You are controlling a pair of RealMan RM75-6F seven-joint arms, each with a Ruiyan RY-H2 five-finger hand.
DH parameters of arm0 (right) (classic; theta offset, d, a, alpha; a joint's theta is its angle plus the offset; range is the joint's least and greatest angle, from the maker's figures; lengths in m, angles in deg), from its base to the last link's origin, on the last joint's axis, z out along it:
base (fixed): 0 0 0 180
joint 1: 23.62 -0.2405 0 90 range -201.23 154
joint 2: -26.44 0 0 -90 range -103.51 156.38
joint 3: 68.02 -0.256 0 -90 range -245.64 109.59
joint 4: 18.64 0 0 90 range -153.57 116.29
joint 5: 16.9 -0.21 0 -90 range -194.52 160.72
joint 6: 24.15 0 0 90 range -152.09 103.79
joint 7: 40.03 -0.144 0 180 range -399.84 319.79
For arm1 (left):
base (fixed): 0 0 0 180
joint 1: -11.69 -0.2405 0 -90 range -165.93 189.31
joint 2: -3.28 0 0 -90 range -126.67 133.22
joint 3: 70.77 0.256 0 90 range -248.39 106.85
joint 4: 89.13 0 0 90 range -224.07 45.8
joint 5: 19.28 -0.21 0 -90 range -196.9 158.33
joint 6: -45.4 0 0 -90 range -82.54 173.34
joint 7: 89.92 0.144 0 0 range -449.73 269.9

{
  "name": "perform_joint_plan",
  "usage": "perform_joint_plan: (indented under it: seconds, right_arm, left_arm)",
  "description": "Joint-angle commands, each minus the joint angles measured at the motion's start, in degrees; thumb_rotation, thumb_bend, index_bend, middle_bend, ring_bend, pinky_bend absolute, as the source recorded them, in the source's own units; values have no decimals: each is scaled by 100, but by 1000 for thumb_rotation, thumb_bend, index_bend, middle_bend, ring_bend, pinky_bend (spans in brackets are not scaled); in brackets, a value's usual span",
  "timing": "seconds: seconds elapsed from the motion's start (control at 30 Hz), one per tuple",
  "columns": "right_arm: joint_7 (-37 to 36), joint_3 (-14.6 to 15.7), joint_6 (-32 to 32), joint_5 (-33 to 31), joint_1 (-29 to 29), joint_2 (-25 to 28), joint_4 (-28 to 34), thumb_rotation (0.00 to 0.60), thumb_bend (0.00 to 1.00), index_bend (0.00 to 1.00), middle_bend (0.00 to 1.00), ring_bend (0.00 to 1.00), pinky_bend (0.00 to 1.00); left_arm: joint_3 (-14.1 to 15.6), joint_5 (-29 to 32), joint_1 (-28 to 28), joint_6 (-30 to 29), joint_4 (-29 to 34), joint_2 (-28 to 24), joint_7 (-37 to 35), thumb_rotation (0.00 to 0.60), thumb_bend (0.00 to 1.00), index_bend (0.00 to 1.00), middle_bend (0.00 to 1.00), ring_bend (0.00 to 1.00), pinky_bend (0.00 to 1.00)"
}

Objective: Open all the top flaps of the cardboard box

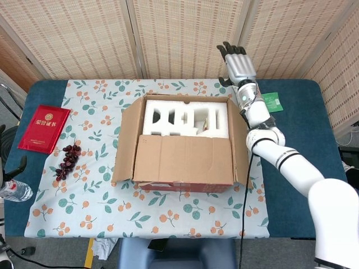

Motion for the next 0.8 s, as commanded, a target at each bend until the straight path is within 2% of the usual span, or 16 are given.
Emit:
perform_joint_plan:
  seconds: [0.03, 0.2, 0.33, 0.43, 0.63, 0.8]
  right_arm:
    - [-595, -178, -153, 485, 708, 1174, 2217, 600, 429, 0, 0, 0, 0]
    - [-890, -115, -43, 581, 1155, 2105, 3753, 600, 429, 0, 0, 0, 0]
    - [-1146, -130, -133, 859, 1495, 2591, 4621, 600, 428, 0, 0, 0, 0]
    - [-1598, -243, -301, 1272, 1880, 2725, 5030, 600, 428, 0, 0, 0, 6]
    - [-2763, -468, 49, 2168, 2385, 2780, 5205, 600, 428, 0, 0, 0, 114]
    - [-3696, -639, 682, 2916, 2546, 2784, 5150, 600, 429, 0, 0, 0, 134]
  left_arm:
    - [26, -19, -17, -32, 38, 13, 55, 600, 408, 0, 0, 0, 0]
    - [52, -48, -65, -141, 144, 42, 130, 600, 408, 0, 0, 0, 0]
    - [61, -72, -94, -222, 187, 71, 180, 600, 408, 0, 0, 0, 0]
    - [72, -96, -127, -303, 194, 109, 201, 600, 408, 0, 0, 0, 0]
    - [96, -102, -164, -359, 261, 135, 292, 600, 408, 0, 0, 0, 0]
    - [123, -99, -200, -419, 341, 194, 389, 600, 408, 0, 0, 0, 0]
